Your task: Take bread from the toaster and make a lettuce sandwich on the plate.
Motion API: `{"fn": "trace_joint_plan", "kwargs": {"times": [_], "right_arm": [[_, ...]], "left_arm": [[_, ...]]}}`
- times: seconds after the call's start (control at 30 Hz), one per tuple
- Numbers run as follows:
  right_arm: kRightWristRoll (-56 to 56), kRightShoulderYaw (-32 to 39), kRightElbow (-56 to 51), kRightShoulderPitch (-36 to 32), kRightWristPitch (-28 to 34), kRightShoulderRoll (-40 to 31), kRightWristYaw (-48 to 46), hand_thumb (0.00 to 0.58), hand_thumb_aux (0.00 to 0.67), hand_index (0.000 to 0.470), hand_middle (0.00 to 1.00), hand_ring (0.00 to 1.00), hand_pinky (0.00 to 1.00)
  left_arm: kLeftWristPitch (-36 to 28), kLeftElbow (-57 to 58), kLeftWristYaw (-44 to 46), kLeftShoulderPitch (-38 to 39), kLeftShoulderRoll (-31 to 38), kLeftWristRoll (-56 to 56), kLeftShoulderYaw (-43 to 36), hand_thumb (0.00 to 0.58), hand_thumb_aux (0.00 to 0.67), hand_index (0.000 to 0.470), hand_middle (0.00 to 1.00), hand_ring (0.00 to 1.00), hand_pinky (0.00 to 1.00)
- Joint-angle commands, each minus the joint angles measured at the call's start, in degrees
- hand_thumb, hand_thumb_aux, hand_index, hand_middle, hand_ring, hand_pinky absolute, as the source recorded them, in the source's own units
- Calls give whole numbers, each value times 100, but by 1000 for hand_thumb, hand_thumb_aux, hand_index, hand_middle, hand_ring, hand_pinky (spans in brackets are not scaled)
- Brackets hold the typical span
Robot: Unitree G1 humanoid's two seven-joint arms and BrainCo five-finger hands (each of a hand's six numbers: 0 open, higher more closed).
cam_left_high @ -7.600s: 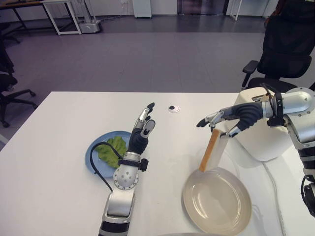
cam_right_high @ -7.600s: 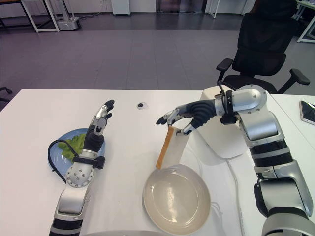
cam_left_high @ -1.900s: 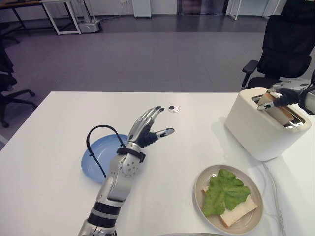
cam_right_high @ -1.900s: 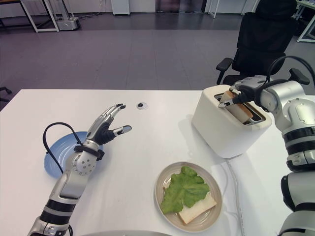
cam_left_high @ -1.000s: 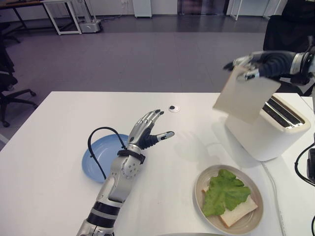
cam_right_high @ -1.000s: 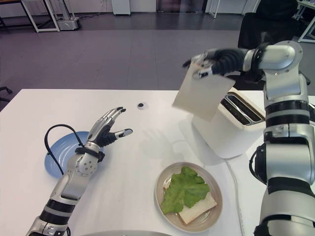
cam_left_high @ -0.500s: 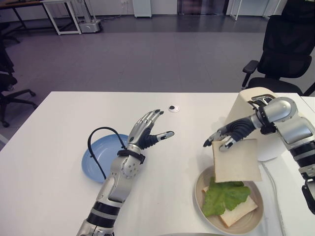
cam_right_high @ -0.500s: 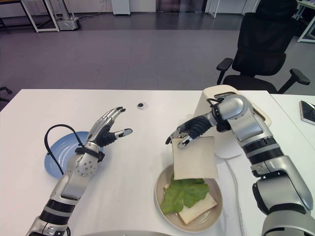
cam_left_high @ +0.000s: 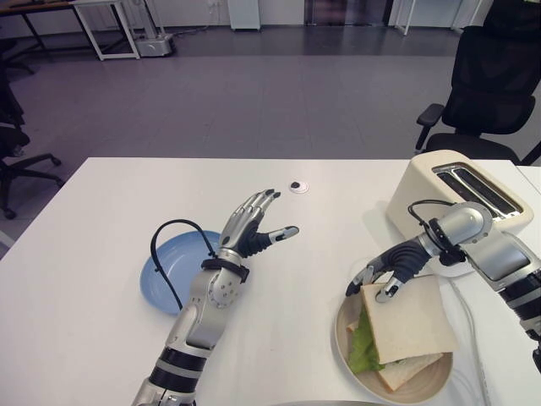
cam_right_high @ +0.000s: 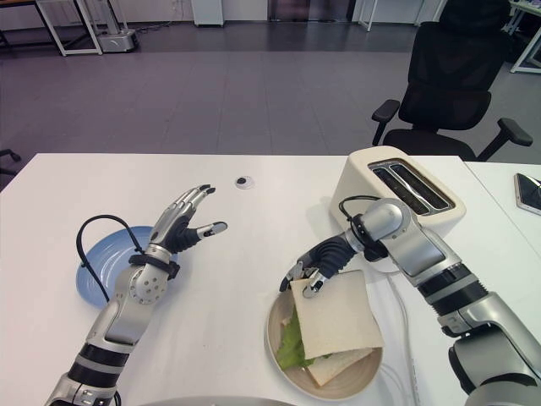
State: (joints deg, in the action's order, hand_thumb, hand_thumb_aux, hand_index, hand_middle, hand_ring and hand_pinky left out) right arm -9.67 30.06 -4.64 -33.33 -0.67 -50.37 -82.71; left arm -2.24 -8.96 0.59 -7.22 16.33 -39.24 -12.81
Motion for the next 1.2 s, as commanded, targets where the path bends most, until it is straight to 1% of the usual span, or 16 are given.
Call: {"fn": "trace_joint_plan", "kwargs": {"times": [0.03, 0.17, 0.2, 0.23, 0.27, 0.3, 0.33, 0.37, 0.4, 0.6, 0.7, 0.8, 0.87, 0.93, 1.03, 1.2], "right_arm": [[-121, 34, 63, 178, 5, -35, -735, 580, 670, 470, 0, 0, 0], [-92, 7, 17, 337, -77, -39, -620, 580, 670, 470, 0, 0, 0], [-75, 1, -13, 359, -111, -34, -605, 560, 547, 383, 0, 0, 0], [-44, -7, -63, 373, -158, -21, -575, 531, 476, 334, 0, 0, 0], [-16, -16, -106, 391, -201, -15, -546, 498, 418, 293, 0, 0, 0], [6, -29, -158, 398, -232, -4, -511, 476, 386, 271, 0, 0, 0], [24, -45, -215, 392, -261, 18, -474, 438, 339, 238, 0, 0, 0], [36, -61, -261, 379, -285, 40, -448, 220, 142, 100, 0, 0, 0], [39, -77, -296, 362, -298, 65, -425, 0, 0, 0, 0, 0, 0], [-43, -345, -443, 103, -272, 254, -239, 0, 0, 0, 0, 0, 0], [-87, -631, -682, -265, -191, 421, -63, 0, 0, 0, 0, 0, 0], [292, -926, -1340, -775, -198, 870, 863, 0, 0, 0, 0, 0, 0], [661, -1071, -1956, -1155, -241, 1212, 1677, 0, 0, 0, 0, 0, 0], [914, -1214, -2372, -1361, -281, 1381, 2211, 0, 0, 0, 0, 0, 0], [1117, -1357, -2776, -1565, -315, 1539, 2649, 0, 0, 0, 0, 0, 0], [1238, -1444, -3057, -1684, -424, 1664, 2784, 0, 0, 0, 0, 0, 0]], "left_arm": [[-43, 56, 28, -1, 19, 13, -10, 0, 0, 0, 0, 0, 0], [-23, 70, 40, -22, 32, 31, -7, 0, 0, 0, 0, 0, 0], [-27, 62, 39, -16, 33, 30, -4, 0, 0, 0, 0, 0, 0], [-31, 52, 36, -8, 31, 29, -1, 0, 0, 0, 0, 0, 0], [-29, 54, 37, -9, 30, 31, -4, 0, 0, 0, 0, 0, 0], [-22, 59, 39, -14, 30, 33, -9, 0, 0, 0, 0, 0, 0], [-16, 62, 42, -18, 30, 36, -14, 0, 0, 0, 0, 0, 0], [-12, 60, 45, -19, 28, 37, -19, 0, 0, 0, 0, 0, 0], [-7, 55, 45, -20, 26, 36, -24, 0, 0, 0, 0, 0, 0], [112, -330, 210, -14, -42, 44, -234, 0, 0, 0, 0, 0, 0], [644, -872, 721, -103, 10, 288, -731, 0, 0, 0, 0, 0, 0], [1320, -1289, 1324, -87, 87, 817, -1297, 0, 0, 0, 0, 0, 0], [1579, -1374, 1577, -53, 133, 961, -1538, 0, 0, 0, 0, 0, 0], [1792, -1431, 1884, -43, 166, 1309, -1765, 0, 0, 0, 0, 0, 0], [1898, -1496, 2434, 32, 237, 1797, -2146, 0, 0, 0, 0, 0, 0], [1763, -1341, 2961, 51, 299, 2066, -2380, 0, 0, 0, 0, 0, 0]]}}
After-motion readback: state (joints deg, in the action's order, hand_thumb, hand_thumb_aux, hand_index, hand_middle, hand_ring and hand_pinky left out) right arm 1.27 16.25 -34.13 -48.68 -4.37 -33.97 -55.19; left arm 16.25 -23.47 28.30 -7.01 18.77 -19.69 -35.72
